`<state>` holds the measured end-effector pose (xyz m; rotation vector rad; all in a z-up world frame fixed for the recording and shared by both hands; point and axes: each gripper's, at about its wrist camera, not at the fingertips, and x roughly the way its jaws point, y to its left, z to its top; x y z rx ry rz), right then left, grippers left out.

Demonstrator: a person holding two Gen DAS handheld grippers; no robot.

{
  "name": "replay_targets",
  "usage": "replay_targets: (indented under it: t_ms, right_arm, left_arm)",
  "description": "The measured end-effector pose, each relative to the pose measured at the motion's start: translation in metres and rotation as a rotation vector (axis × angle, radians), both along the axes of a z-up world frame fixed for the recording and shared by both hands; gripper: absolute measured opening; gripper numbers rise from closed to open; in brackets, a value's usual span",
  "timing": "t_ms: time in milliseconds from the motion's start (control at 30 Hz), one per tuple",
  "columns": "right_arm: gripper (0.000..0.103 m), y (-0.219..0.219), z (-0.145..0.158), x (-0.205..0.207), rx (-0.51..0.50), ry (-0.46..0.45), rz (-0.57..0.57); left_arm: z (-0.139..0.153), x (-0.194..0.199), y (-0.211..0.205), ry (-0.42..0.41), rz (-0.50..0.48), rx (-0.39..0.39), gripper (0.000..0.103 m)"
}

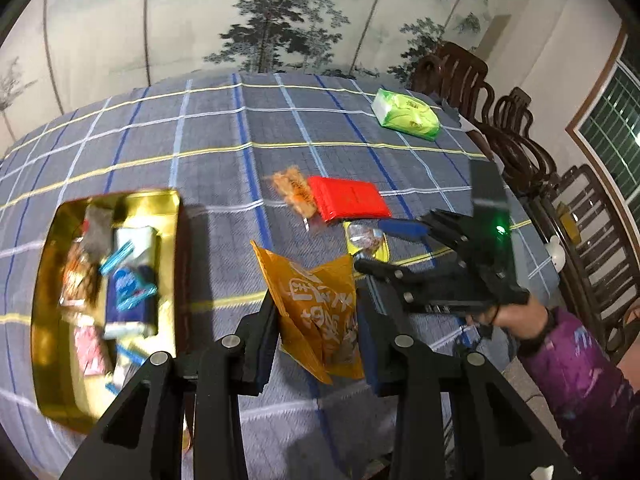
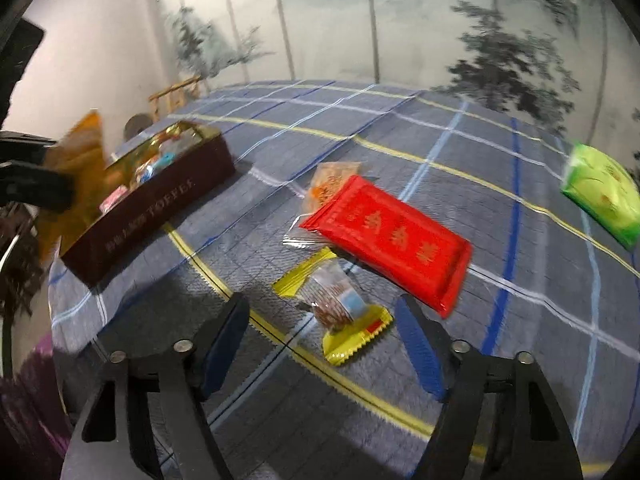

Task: Organize snacks
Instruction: 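Grasp the orange snack bag with the left tool while the right tool grasps the yellow-wrapped mooncake, then carry the orange snack bag into the tin and open the left tool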

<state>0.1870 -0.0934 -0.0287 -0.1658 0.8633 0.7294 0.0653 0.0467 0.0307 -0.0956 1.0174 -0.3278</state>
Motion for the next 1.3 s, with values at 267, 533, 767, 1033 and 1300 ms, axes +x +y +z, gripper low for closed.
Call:
replay_targets:
  t_ms: [267, 533, 767, 1033, 1300]
  right_arm:
    - [0.052, 0.015, -0.009, 0.022, -0.053, 0.025, 0.035]
    - [0.034, 0.014, -0.004, 0.004, -0.074, 0.043, -0.037]
    - [0.034, 0.016, 0.011, -0.045, 0.008, 0.022, -0.086]
    - [0.034, 0.005, 0.005, -0.055, 0.049, 0.017, -0.196]
    - [0.034, 0.008, -0.003, -0.053, 0.046, 0.032, -0.234]
  left_arm:
    - [0.004, -0.020, 0.021, 0.016, 0.039, -0.023, 0.032]
    - [0.002, -0.033, 0.045, 0.032, 0.103, -0.074, 0.032]
    - [0.001, -0.048, 0.069, 0.032, 0.144, -0.089, 0.032]
    - [0.001, -0.065, 0.105, 0.006, 0.216, -0.059, 0.032]
    - [-0.011, -0.069, 0.140, 0.017, 0.283, -0.036, 0.032]
